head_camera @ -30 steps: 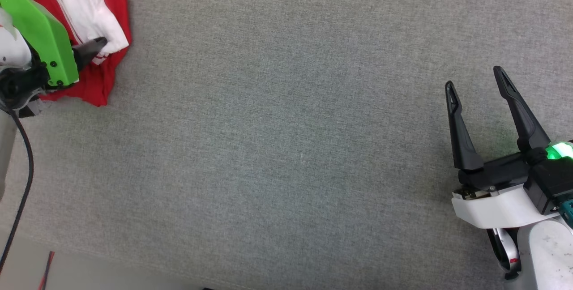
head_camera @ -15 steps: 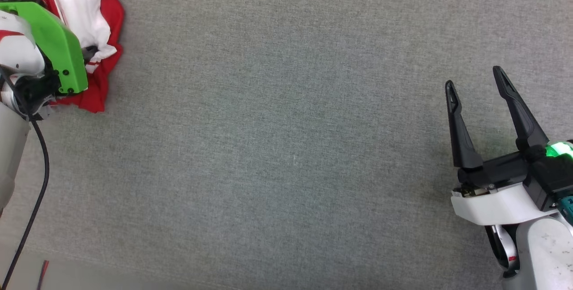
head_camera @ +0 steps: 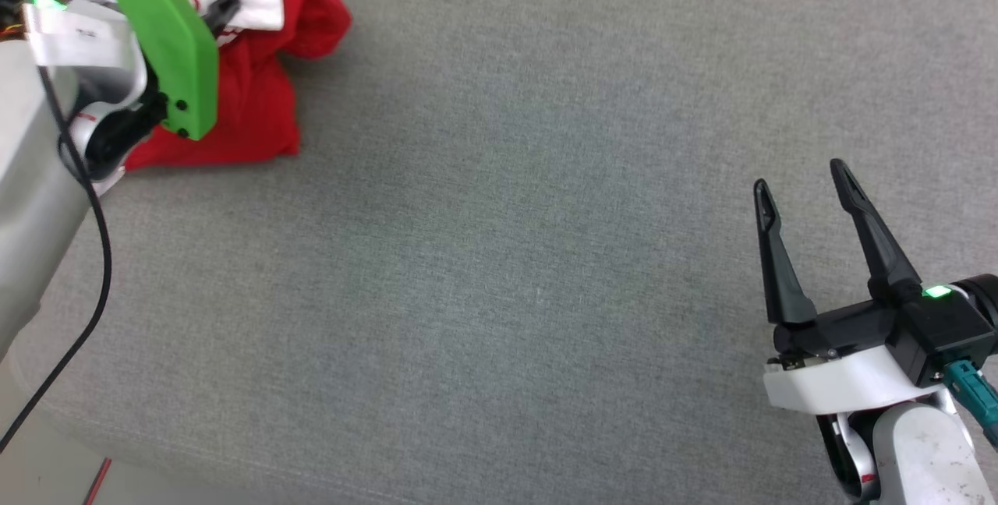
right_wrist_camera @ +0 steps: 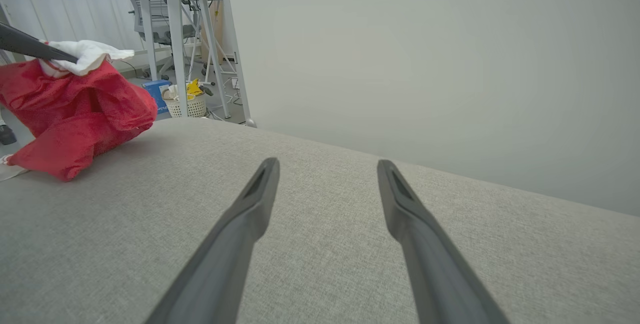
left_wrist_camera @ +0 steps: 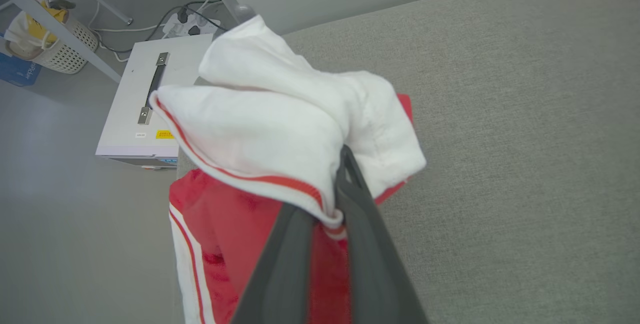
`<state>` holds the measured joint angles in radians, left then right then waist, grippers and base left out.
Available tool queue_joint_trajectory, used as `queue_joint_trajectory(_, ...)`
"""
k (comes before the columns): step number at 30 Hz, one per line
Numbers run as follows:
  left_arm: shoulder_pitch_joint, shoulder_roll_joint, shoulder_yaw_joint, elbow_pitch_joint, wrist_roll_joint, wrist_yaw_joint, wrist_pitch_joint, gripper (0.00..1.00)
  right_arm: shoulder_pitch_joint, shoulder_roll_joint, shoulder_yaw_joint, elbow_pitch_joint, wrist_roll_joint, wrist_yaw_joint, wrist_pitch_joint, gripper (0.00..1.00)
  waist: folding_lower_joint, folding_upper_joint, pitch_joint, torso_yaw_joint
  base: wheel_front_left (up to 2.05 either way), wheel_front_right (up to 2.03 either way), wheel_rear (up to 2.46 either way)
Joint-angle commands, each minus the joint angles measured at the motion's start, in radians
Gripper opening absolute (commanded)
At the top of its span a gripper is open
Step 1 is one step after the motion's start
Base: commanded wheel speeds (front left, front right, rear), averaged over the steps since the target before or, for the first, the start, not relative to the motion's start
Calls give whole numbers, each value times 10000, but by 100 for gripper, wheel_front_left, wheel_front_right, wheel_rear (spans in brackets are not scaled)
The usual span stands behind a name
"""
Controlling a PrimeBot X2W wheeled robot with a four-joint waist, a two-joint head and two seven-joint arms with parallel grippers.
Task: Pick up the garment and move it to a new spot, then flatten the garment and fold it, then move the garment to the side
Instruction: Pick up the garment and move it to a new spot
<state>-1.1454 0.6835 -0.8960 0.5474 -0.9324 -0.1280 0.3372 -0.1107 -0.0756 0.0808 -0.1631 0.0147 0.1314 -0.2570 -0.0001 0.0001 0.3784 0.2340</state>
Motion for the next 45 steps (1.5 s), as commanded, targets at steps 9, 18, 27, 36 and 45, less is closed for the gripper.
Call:
queue_joint_trajectory(9, -924, -409, -1726, -1259, 640, -27, -714, 0, 267, 215, -75, 55, 277, -7, -47, 100, 1, -1, -1008, -731, 0, 0, 0)
queue_joint_trajectory(18, -1503, -1810, -3152, -1617, 1028, -27, -1147, 0, 132, 251, -174, 30, 873, -7, -47, 100, 1, -1, -750, -2251, 0, 0, 0)
queue_joint_trajectory(27, -1436, -3857, -3773, -1307, 1258, -27, -1477, 0, -18, 253, -314, -21, 1410, -7, -47, 100, 1, -1, -210, -3626, 0, 0, 0)
queue_joint_trajectory(36, -61, -5720, -3839, -960, 2743, -27, -973, 0, -264, 253, -554, -77, 1738, -7, -47, 100, 1, -1, 520, -4323, 0, 0, 0)
queue_joint_trajectory(45, 1878, -6267, -3842, -727, 3681, -27, -374, 0, -527, 254, -604, -92, 1773, -7, -47, 100, 1, -1, 946, -4425, 0, 0, 0)
